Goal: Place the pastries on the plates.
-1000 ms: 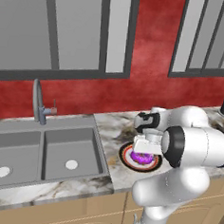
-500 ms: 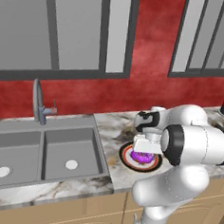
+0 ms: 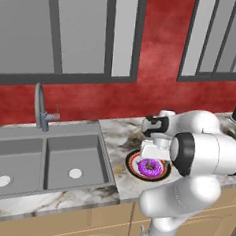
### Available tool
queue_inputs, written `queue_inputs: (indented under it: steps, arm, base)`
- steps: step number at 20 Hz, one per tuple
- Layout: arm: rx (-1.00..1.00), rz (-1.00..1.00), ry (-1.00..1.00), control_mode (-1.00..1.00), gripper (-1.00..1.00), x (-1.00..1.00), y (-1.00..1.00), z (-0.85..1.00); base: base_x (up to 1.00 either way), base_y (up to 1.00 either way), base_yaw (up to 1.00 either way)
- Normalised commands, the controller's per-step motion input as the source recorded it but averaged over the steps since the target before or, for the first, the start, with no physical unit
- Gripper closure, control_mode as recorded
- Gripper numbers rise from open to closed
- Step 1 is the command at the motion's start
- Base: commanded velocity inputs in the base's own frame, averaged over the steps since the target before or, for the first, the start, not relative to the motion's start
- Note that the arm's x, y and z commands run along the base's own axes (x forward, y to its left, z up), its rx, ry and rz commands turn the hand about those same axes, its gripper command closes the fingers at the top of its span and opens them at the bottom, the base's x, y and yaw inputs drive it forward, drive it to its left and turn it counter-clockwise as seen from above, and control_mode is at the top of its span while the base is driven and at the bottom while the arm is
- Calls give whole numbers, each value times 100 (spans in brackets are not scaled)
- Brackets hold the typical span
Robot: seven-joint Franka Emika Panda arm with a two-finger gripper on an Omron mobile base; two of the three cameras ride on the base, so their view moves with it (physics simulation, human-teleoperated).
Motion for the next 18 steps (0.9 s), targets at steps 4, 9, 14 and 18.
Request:
queue_inputs:
  steps: [4, 9, 14, 18]
  arm:
    - [0, 0, 0, -100, -100, -3, -5, 45]
    - [1, 3, 0, -100, -100, -16, -29, 49]
    - [0, 9, 0, -100, -100, -2, -62, 14]
    - [0, 10, -1, -100, -100, 1, -63, 6]
  base:
    - [0, 0, 0]
    - [0, 0, 0]
    - [0, 0, 0]
    - [0, 0, 0]
